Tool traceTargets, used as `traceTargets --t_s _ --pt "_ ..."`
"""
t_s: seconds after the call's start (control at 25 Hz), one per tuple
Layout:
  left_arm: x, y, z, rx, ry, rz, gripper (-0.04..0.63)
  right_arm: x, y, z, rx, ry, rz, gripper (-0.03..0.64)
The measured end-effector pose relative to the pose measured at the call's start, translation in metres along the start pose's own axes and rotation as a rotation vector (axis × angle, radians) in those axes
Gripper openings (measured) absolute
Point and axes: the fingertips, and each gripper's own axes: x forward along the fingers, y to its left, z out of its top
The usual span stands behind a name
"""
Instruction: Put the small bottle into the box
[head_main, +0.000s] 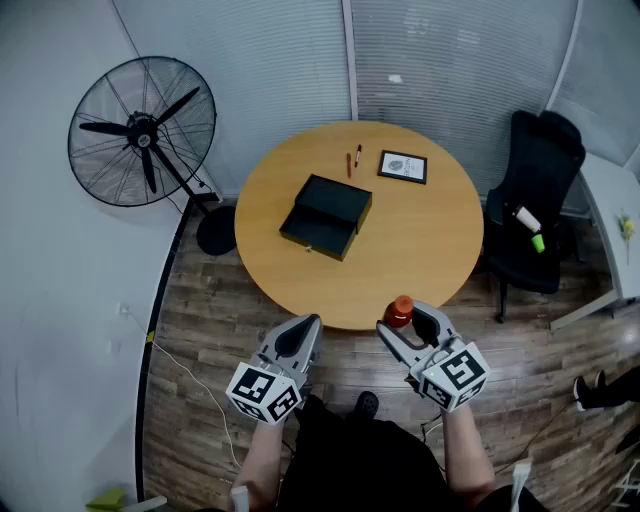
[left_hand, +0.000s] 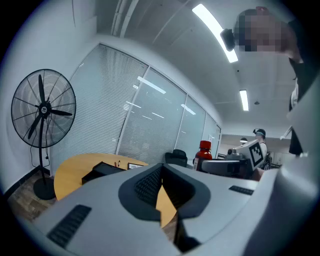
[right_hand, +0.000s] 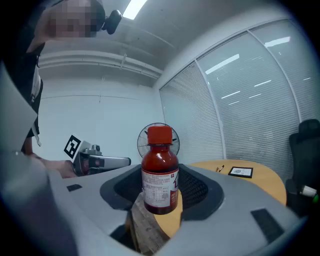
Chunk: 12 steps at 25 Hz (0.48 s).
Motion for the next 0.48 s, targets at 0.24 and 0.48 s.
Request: traceTargets --t_s 0.24,0.48 --pt "0.003 -0.009 -0.001 0.018 0.008 0.004 -0.003 -0.011 -0.002 -0.001 -0.006 0.000 -0.006 0.224" --pt "-0.006 -0.006 -0.010 0.011 0.024 0.023 -0.003 -0.012 -0.001 -0.008 -0.033 0.005 -0.035 0.225"
